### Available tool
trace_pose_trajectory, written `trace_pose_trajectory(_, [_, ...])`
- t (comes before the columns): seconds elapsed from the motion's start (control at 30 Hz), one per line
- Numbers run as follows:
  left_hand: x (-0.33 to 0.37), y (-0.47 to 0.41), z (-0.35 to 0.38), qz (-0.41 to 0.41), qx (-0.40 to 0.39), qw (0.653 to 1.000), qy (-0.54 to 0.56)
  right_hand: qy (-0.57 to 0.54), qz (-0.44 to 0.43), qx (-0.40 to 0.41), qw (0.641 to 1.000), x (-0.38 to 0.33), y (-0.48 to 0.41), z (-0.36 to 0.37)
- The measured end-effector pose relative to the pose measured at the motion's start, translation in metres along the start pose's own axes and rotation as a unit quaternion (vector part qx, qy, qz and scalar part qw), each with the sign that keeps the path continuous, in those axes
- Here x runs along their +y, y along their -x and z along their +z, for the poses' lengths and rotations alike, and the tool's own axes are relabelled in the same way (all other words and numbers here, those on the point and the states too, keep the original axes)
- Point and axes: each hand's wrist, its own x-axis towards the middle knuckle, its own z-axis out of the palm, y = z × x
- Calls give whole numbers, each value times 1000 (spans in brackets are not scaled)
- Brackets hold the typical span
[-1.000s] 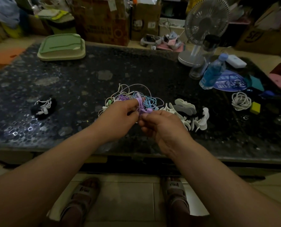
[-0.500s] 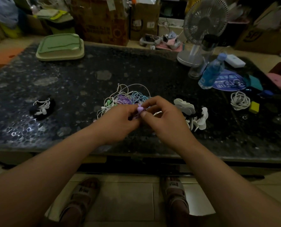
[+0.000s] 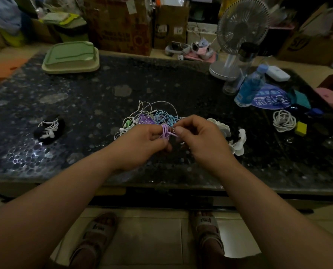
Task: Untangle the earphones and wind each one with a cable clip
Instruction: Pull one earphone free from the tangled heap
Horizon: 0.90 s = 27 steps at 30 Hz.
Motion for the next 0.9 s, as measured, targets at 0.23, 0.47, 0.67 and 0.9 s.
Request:
trace_pose_trajectory(0.23, [-1,1,7,-19,48,993,102,93,-38,25,995,10,6,22])
trace_pose_trajectory(0.47, [2,-1,17,-1,79,993,84,47,-3,78,996,9,13,33])
trace_pose_trajectory(0.67, [7,-5,12,-41,71,966,245,-6,13,11,1000,-7,12,11])
trace_pose_trajectory(0.9, [21,3,10,-52,-48,906,418,-210,104,-118,965,-9,4,-11])
